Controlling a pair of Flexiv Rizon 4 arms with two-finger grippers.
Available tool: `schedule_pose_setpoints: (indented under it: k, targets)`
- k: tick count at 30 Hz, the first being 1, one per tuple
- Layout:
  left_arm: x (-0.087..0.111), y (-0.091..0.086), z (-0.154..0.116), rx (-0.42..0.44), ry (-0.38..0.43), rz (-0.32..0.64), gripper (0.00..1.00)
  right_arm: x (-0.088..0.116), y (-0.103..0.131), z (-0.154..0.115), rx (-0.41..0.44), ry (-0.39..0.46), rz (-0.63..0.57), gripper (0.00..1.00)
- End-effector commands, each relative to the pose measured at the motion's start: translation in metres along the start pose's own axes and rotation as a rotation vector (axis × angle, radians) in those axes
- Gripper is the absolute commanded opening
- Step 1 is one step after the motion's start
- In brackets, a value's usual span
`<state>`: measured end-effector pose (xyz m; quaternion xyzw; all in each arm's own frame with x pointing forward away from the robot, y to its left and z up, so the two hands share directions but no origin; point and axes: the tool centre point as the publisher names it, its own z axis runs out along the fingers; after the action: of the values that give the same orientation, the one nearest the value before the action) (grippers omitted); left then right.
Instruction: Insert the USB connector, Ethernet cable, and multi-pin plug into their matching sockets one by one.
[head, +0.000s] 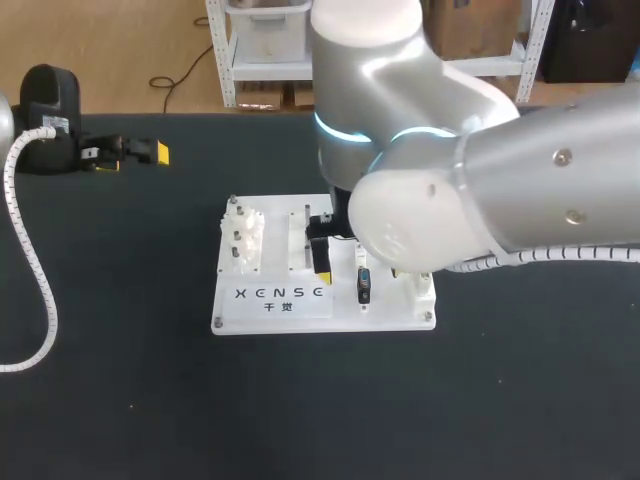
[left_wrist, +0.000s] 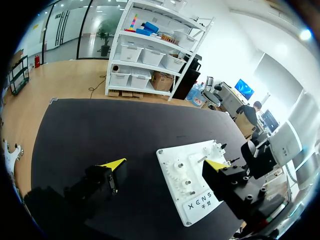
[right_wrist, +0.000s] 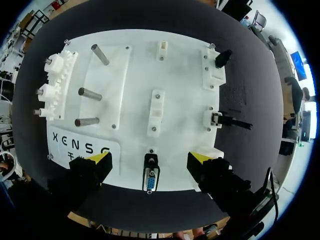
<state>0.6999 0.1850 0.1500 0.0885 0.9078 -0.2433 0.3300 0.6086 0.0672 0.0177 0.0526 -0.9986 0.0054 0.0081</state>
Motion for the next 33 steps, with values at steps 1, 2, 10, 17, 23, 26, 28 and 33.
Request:
schedule_pose_setpoints:
  k: [1,2,10,17,23,26,28,33]
  targets:
    - [0.000,0.000,0.000,0.000,0.000,0.000,1.00,0.002,-0.001,0.000,-0.001,-0.006,0.001,1.00]
    - [0.000,0.000,0.000,0.000,0.000,0.000,1.00,0.002,-0.001,0.000,-0.001,-0.006,0.001,1.00]
    - [0.000,0.000,0.000,0.000,0.000,0.000,1.00,0.002,-0.001,0.000,-0.001,-0.006,0.001,1.00]
    - [0.000,0.000,0.000,0.000,0.000,0.000,1.00,0.007,-0.008,-0.003,-0.005,0.000,0.053,1.00]
    - [0.000,0.000,0.000,0.000,0.000,0.000,1.00,0.016,-0.015,-0.009,-0.019,-0.018,0.073,1.00]
    - [0.000,0.000,0.000,0.000,0.000,0.000,1.00,0.018,-0.016,-0.010,-0.020,-0.025,0.073,1.00]
    - [0.000,0.000,0.000,0.000,0.000,0.000,1.00,0.020,-0.016,-0.010,-0.023,-0.026,0.073,0.92]
    - [0.000,0.000,0.000,0.000,0.000,0.000,1.00,0.022,-0.016,-0.009,-0.020,-0.027,0.074,0.49]
